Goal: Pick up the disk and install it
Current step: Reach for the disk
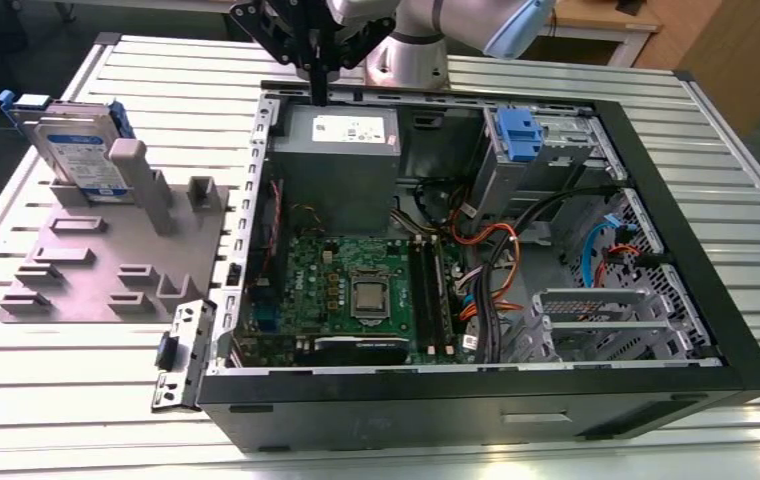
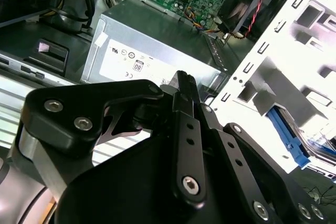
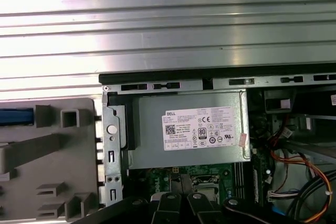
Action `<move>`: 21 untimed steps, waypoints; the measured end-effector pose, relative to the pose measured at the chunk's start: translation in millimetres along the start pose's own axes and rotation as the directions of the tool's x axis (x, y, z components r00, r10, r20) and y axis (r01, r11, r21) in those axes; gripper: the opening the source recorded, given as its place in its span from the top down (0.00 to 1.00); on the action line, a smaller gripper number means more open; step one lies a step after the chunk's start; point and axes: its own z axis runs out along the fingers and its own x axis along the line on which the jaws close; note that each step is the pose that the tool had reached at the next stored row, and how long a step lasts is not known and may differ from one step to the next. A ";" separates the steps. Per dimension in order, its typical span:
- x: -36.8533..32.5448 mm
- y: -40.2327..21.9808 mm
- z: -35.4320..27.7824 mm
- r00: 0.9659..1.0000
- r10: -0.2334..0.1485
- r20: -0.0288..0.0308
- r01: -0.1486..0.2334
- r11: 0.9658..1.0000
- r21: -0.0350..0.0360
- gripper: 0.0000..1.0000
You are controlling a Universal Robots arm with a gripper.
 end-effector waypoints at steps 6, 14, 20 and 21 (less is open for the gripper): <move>0.3 0.0 0.0 1.000 0.000 0.000 0.000 1.000 0.000 0.89; 3.0 0.2 0.0 1.000 0.000 0.000 0.000 1.000 0.000 0.89; 9.4 0.3 -0.1 1.000 0.000 0.000 0.000 1.000 0.000 0.89; 9.8 0.4 -0.1 1.000 0.000 0.000 0.000 1.000 0.000 0.89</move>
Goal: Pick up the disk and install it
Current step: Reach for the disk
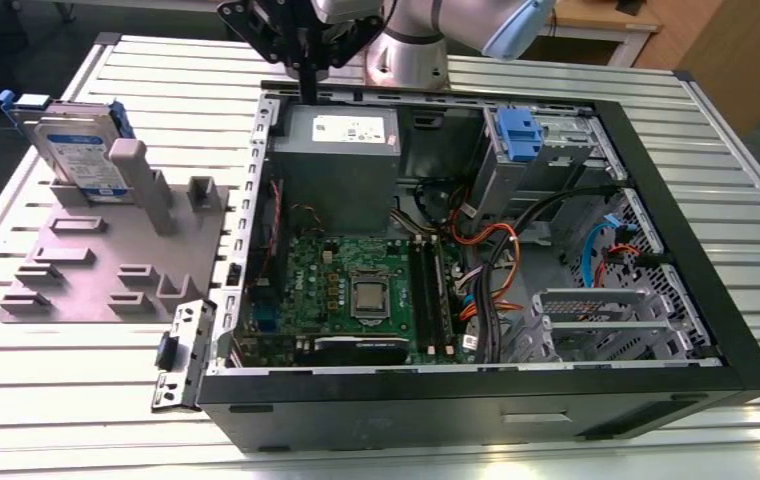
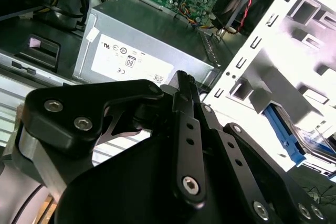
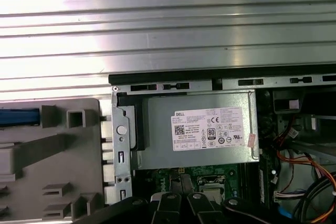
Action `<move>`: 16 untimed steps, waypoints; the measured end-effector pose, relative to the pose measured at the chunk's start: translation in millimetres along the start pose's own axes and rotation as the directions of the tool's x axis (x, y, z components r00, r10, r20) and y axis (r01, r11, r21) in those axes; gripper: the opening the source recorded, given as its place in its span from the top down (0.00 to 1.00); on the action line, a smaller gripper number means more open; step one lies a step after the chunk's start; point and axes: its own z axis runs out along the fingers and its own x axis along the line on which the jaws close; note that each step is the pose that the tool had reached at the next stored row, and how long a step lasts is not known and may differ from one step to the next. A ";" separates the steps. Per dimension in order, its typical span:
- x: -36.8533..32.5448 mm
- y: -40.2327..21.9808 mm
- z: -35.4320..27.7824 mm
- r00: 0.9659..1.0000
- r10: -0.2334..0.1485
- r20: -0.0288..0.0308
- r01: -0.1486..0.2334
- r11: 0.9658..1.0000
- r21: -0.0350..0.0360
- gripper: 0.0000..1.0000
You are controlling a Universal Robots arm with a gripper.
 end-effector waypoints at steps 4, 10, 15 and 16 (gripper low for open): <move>0.2 -0.1 0.0 1.000 0.000 0.000 0.000 1.000 0.000 0.89; 0.5 -0.1 0.0 1.000 0.000 0.000 0.000 1.000 0.000 0.89; 3.1 -0.3 -0.1 1.000 0.000 0.000 0.000 1.000 0.000 0.89; 4.1 -0.4 -0.1 1.000 0.000 0.000 0.000 1.000 0.000 0.89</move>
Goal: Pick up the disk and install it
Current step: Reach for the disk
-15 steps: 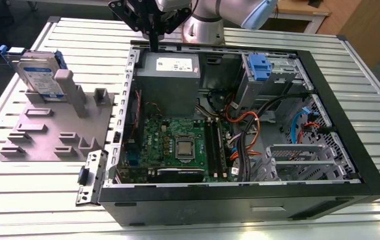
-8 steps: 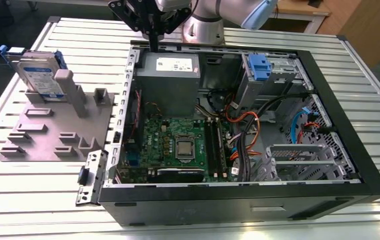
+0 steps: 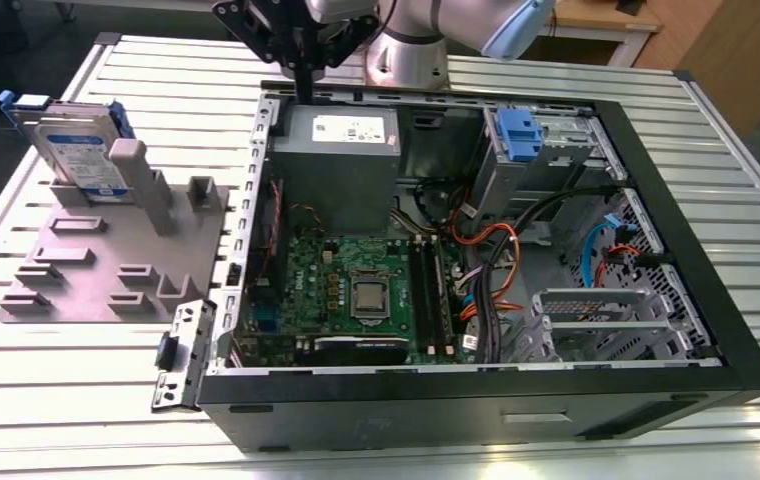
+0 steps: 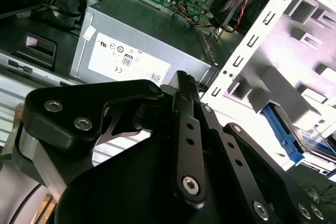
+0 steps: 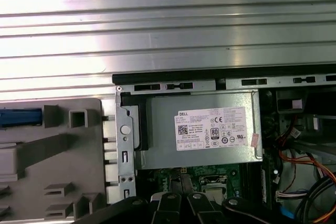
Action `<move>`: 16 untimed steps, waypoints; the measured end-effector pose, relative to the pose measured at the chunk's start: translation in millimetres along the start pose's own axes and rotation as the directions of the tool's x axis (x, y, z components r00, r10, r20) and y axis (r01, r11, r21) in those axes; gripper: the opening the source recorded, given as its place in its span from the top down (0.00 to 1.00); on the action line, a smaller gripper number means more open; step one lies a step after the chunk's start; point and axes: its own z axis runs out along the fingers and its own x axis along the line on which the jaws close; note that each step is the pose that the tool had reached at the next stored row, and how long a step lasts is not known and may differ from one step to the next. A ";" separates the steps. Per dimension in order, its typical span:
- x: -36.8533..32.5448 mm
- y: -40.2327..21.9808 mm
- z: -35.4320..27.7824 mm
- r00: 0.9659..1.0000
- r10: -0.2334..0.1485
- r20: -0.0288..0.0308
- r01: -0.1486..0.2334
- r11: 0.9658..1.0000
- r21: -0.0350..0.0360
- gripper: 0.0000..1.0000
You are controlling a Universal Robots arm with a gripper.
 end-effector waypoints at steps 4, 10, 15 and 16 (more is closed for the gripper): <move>5.2 -0.4 -0.1 1.000 0.000 0.000 0.000 1.000 0.000 0.89; 11.1 0.9 -0.1 1.000 0.000 0.000 0.000 1.000 0.000 0.89; 18.9 0.7 -0.2 1.000 0.000 0.000 0.000 1.000 0.000 0.89; 20.8 0.6 -0.2 1.000 0.000 0.000 0.000 1.000 0.000 0.89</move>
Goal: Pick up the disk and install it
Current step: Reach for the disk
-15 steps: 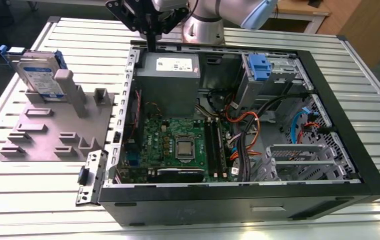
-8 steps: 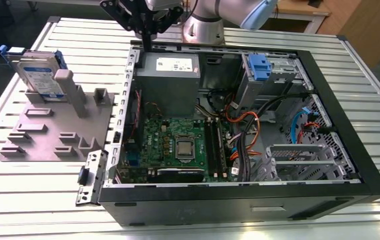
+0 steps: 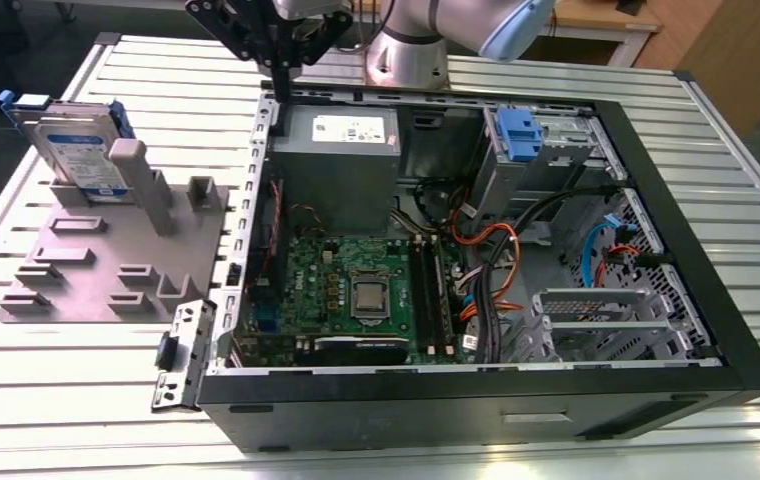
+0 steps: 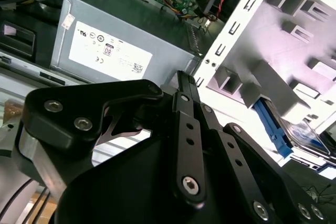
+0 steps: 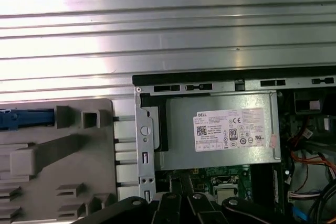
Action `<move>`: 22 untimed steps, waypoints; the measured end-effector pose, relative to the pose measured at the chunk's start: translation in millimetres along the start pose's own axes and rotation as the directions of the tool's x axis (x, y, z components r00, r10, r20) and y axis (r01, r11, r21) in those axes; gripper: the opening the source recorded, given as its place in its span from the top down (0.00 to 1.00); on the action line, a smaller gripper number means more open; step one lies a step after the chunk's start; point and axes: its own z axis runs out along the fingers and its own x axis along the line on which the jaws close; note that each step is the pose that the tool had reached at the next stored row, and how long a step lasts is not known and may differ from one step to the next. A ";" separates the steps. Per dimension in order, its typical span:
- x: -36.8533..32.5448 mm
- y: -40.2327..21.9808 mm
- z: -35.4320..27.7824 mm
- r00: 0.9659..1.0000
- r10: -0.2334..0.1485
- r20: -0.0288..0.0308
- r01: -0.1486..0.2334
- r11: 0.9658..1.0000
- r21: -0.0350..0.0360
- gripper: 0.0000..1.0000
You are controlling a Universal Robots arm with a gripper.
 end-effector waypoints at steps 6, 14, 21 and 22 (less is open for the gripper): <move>5.6 0.1 0.0 1.000 0.000 0.000 0.000 1.000 0.000 0.89; 6.0 0.1 0.1 1.000 0.000 0.000 0.000 1.000 0.000 0.89; 9.9 -0.2 0.1 1.000 0.000 0.000 0.000 1.000 0.000 0.89; 11.1 -0.3 0.1 1.000 0.000 0.000 0.000 1.000 0.000 0.89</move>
